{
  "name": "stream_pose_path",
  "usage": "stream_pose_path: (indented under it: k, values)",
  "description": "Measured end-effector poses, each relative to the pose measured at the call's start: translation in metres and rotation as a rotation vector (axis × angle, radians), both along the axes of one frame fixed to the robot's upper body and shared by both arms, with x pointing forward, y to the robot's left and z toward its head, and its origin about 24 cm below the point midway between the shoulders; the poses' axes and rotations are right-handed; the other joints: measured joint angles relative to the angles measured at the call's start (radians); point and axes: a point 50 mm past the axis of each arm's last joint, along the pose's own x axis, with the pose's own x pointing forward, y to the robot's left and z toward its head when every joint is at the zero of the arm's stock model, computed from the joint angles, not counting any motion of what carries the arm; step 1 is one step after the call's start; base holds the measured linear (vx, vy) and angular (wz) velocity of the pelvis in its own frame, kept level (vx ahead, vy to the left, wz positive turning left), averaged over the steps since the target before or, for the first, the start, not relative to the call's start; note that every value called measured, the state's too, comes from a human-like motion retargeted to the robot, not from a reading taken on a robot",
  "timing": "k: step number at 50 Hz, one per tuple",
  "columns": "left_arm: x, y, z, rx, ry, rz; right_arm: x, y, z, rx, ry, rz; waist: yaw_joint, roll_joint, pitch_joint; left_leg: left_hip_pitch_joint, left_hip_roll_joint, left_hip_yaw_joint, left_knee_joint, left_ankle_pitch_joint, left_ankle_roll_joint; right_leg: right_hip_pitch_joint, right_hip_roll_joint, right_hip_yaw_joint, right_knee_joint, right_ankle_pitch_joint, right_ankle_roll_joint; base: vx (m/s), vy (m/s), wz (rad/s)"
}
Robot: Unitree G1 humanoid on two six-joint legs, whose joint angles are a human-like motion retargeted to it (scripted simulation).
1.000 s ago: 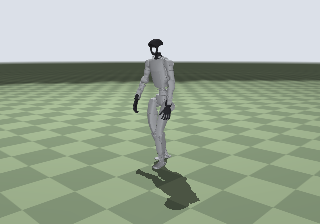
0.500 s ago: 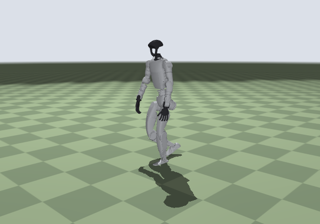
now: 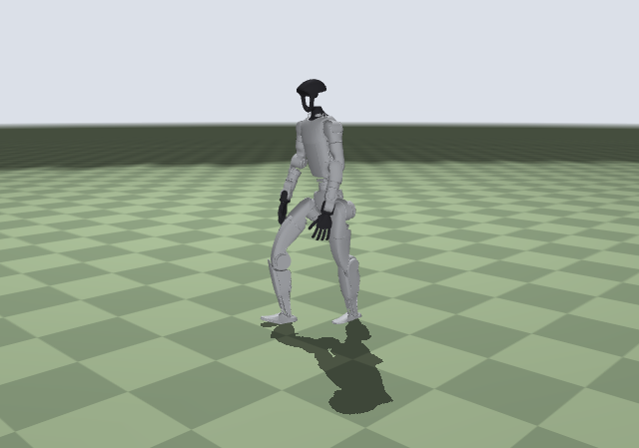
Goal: Walk
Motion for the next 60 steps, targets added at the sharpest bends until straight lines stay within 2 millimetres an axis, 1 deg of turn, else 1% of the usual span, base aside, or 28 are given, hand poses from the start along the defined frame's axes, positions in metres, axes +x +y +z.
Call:
stream_pose_path:
  k: [3,7,11,12,13,14,15,17,18,20,22,23,25,27,28,30,33,36,38,40,45,50,54,58,60]
  values:
    - [-0.002,-0.001,-0.001,-0.016,0.005,0.007,-0.002,-0.001,-0.001,0.009,0.012,-0.005,0.006,0.007,-0.001,0.023,0.01,-0.002,0.047,-0.042,-0.004,0.021,0.004,-0.02,-0.004,0.022,-0.005,0.34,-0.08,-0.11]
    - [-0.006,-0.002,-0.003,-0.041,0.015,0.029,-0.005,-0.003,-0.002,0.022,0.024,-0.02,0.008,0.019,0.003,0.032,0.034,0.013,0.173,-0.103,-0.022,0.07,0.008,-0.044,0.034,0.04,-0.023,0.37,-0.09,-0.06]
    - [-0.014,-0.001,-0.005,-0.062,0.03,0.067,-0.006,-0.005,-0.001,0.037,0.023,-0.043,0.012,0.044,0.01,-0.008,0.087,0.022,0.392,-0.144,-0.06,0.13,0.046,-0.061,0.06,0.006,-0.057,0.38,-0.11,-0.12]
    - [-0.015,0.0,-0.006,-0.065,0.032,0.077,-0.005,-0.005,-0.001,0.04,0.02,-0.049,0.013,0.064,0.012,-0.035,0.121,0.024,0.477,-0.153,-0.078,0.153,0.076,-0.076,0.046,0.0,-0.069,0.37,-0.12,-0.16]
    - [-0.014,0.001,-0.005,-0.068,0.031,0.088,-0.003,-0.007,0.001,0.043,0.012,-0.054,0.015,0.108,0.014,-0.083,0.185,0.026,0.599,-0.173,-0.103,0.191,0.133,-0.108,-0.003,0.011,-0.086,0.36,-0.12,-0.21]
    - [-0.016,0.002,-0.006,-0.07,0.036,0.096,-0.002,-0.007,0.001,0.044,0.008,-0.06,0.019,0.13,0.016,-0.114,0.22,0.025,0.689,-0.16,-0.126,0.208,0.166,-0.12,-0.011,0.007,-0.098,0.34,-0.11,-0.29]
    - [-0.019,0.002,-0.007,-0.071,0.043,0.102,-0.003,-0.008,0.001,0.045,0.007,-0.066,0.024,0.142,0.018,-0.136,0.24,0.024,0.762,-0.132,-0.149,0.213,0.186,-0.12,0.004,-0.003,-0.108,0.32,-0.11,-0.41]
    - [-0.018,0.004,-0.006,-0.068,0.041,0.112,0.001,-0.01,0.003,0.045,-0.007,-0.081,0.043,0.211,0.011,-0.226,0.325,-0.005,0.942,-0.073,-0.22,0.253,0.292,-0.149,-0.08,0.022,-0.137,0.32,-0.1,-0.47]
    - [-0.02,0.003,-0.007,-0.067,0.044,0.113,0.0,-0.011,0.003,0.043,-0.008,-0.086,0.05,0.223,0.011,-0.25,0.349,0.0,1.011,-0.046,-0.235,0.257,0.31,-0.15,-0.068,0.009,-0.146,0.31,-0.08,-0.4]
    - [-0.016,0.005,-0.005,-0.061,0.035,0.11,0.004,-0.015,0.005,0.036,-0.021,-0.1,0.07,0.261,0.001,-0.331,0.426,0.003,1.143,-0.008,-0.253,0.294,0.379,-0.16,-0.152,0.031,-0.163,0.31,-0.07,-0.36]
    - [-0.017,0.005,-0.006,-0.055,0.034,0.104,0.002,-0.018,0.004,0.024,-0.018,-0.113,0.088,0.275,0.001,-0.381,0.476,0.016,1.234,-0.012,-0.244,0.311,0.407,-0.159,-0.144,0.009,-0.171,0.32,-0.07,-0.32]
    - [-0.014,0.006,-0.004,-0.049,0.026,0.099,0.004,-0.02,0.005,0.018,-0.023,-0.122,0.099,0.277,-0.002,-0.415,0.498,0.02,1.262,-0.019,-0.235,0.336,0.424,-0.156,-0.189,0.019,-0.172,0.32,-0.07,-0.3]
    - [-0.015,0.005,-0.005,-0.045,0.025,0.094,0.0,-0.022,0.003,0.006,-0.013,-0.133,0.119,0.288,-0.002,-0.463,0.543,0.032,1.307,-0.066,-0.213,0.354,0.444,-0.154,-0.178,-0.006,-0.175,0.31,-0.07,-0.29]
    - [-0.01,0.007,-0.002,-0.035,0.013,0.084,0.002,-0.024,0.004,0.001,-0.012,-0.148,0.137,0.274,-0.001,-0.513,0.553,0.047,1.287,-0.109,-0.187,0.405,0.447,-0.141,-0.236,-0.005,-0.171,0.32,-0.06,-0.25]
    - [-0.012,0.006,-0.003,-0.035,0.016,0.083,-0.001,-0.024,0.003,-0.002,-0.003,-0.151,0.147,0.28,0.001,-0.535,0.569,0.05,1.28,-0.141,-0.18,0.411,0.454,-0.139,-0.219,-0.021,-0.171,0.32,-0.06,-0.25]
    - [-0.008,0.008,-0.001,-0.026,0.007,0.078,0.001,-0.026,0.004,-0.001,-0.002,-0.161,0.16,0.253,0.005,-0.572,0.55,0.071,1.205,-0.172,-0.158,0.463,0.439,-0.121,-0.273,-0.025,-0.166,0.34,-0.05,-0.17]
    - [-0.011,0.008,-0.003,-0.019,0.015,0.07,-0.001,-0.026,0.003,0.002,0.006,-0.164,0.176,0.233,0.011,-0.621,0.522,0.082,1.081,-0.186,-0.151,0.509,0.425,-0.099,-0.296,-0.048,-0.162,0.34,-0.05,-0.15]
    - [-0.015,0.008,-0.005,-0.012,0.033,0.064,-0.002,-0.026,0.002,0.004,0.014,-0.157,0.184,0.21,0.011,-0.663,0.48,0.089,0.936,-0.156,-0.157,0.543,0.403,-0.082,-0.312,-0.073,-0.159,0.33,-0.04,-0.1]
    - [-0.021,0.006,-0.007,-0.011,0.052,0.062,-0.006,-0.025,0.0,0.004,0.024,-0.151,0.189,0.211,0.015,-0.697,0.471,0.082,0.881,-0.138,-0.168,0.554,0.402,-0.076,-0.29,-0.099,-0.161,0.3,-0.03,-0.1]
    - [-0.021,0.006,-0.008,-0.01,0.06,0.055,-0.005,-0.026,0.001,0.001,0.024,-0.143,0.183,0.179,0.003,-0.701,0.416,0.095,0.739,-0.08,-0.173,0.573,0.368,-0.069,-0.321,-0.109,-0.158,0.32,-0.01,0.06]
    - [-0.029,0.003,-0.011,-0.012,0.087,0.045,-0.01,-0.024,-0.002,-0.003,0.037,-0.13,0.182,0.176,0.001,-0.758,0.399,0.082,0.695,-0.052,-0.188,0.587,0.363,-0.057,-0.251,-0.178,-0.165,0.28,0.01,-0.04]
    - [-0.029,0.003,-0.011,-0.014,0.088,0.044,-0.011,-0.023,-0.002,0.004,0.034,-0.133,0.184,0.151,-0.01,-0.764,0.368,0.088,0.679,-0.011,-0.176,0.6,0.339,-0.038,-0.204,-0.237,-0.166,0.29,0.05,-0.02]
    - [-0.025,0.004,-0.01,-0.016,0.078,0.054,-0.01,-0.021,-0.002,0.016,0.022,-0.149,0.186,0.127,-0.015,-0.756,0.338,0.09,0.701,-0.001,-0.155,0.603,0.31,-0.025,-0.15,-0.278,-0.162,0.29,0.07,0.03]
    - [-0.021,0.007,-0.007,-0.018,0.061,0.07,-0.007,-0.022,-0.001,0.023,0.005,-0.17,0.184,0.102,-0.024,-0.742,0.295,0.094,0.711,-0.036,-0.12,0.596,0.266,-0.028,-0.081,-0.295,-0.147,0.3,0.09,0.14]
    - [-0.015,0.011,-0.004,-0.016,0.044,0.081,-0.002,-0.024,0.002,0.026,-0.011,-0.182,0.177,0.064,-0.026,-0.68,0.231,0.106,0.603,-0.013,-0.1,0.597,0.208,-0.031,-0.056,-0.281,-0.128,0.33,0.1,0.32]
